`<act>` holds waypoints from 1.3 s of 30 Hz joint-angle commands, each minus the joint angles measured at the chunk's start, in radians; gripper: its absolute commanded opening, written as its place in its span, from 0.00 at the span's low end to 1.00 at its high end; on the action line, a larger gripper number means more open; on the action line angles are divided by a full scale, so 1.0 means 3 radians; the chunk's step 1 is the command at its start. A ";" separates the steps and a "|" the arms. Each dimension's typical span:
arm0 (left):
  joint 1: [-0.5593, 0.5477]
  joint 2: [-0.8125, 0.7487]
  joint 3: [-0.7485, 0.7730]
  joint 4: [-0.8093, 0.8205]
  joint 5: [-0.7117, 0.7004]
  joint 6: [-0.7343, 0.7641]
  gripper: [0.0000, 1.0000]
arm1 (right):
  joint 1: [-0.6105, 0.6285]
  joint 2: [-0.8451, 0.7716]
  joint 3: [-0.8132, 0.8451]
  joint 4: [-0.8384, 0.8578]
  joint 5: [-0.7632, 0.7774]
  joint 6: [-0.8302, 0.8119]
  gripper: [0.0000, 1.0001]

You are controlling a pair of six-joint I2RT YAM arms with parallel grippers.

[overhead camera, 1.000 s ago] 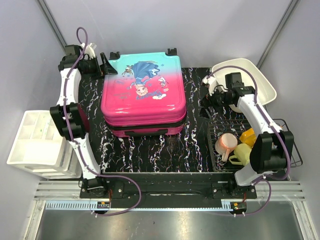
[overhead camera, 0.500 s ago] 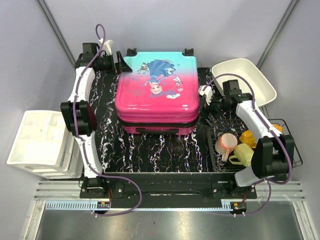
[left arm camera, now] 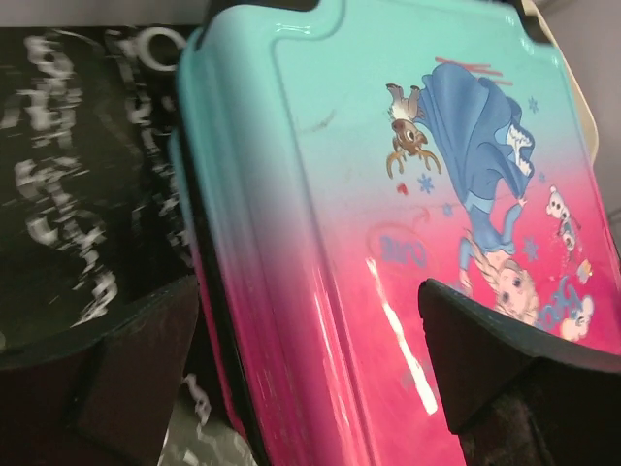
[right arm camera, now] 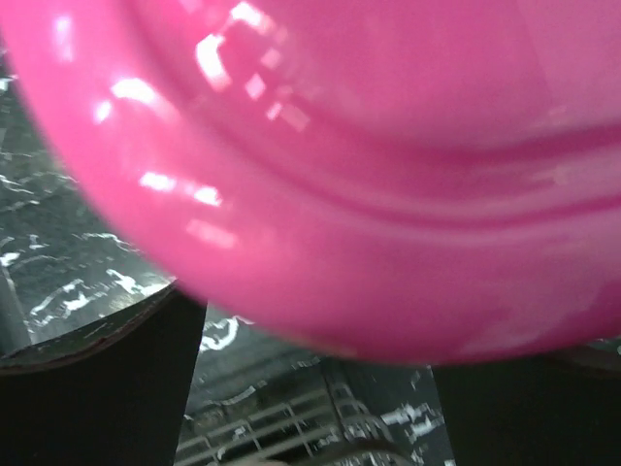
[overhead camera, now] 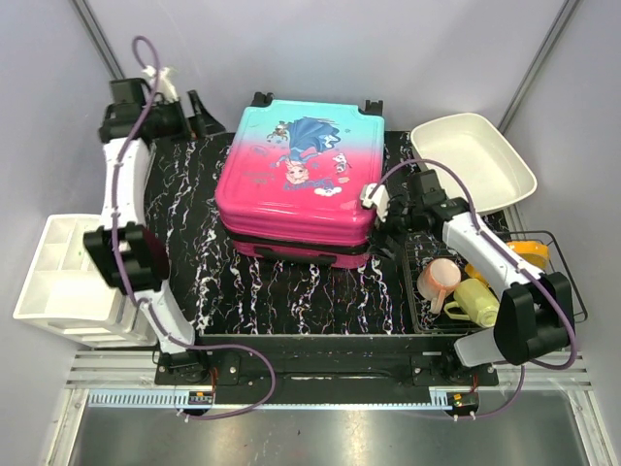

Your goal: Open, take out, and arrange the luggage

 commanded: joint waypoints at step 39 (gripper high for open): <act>-0.0012 -0.3129 -0.4294 0.0233 -0.1325 -0.1448 0.80 | -0.0036 0.0610 0.1603 0.1294 0.1396 0.2980 1.00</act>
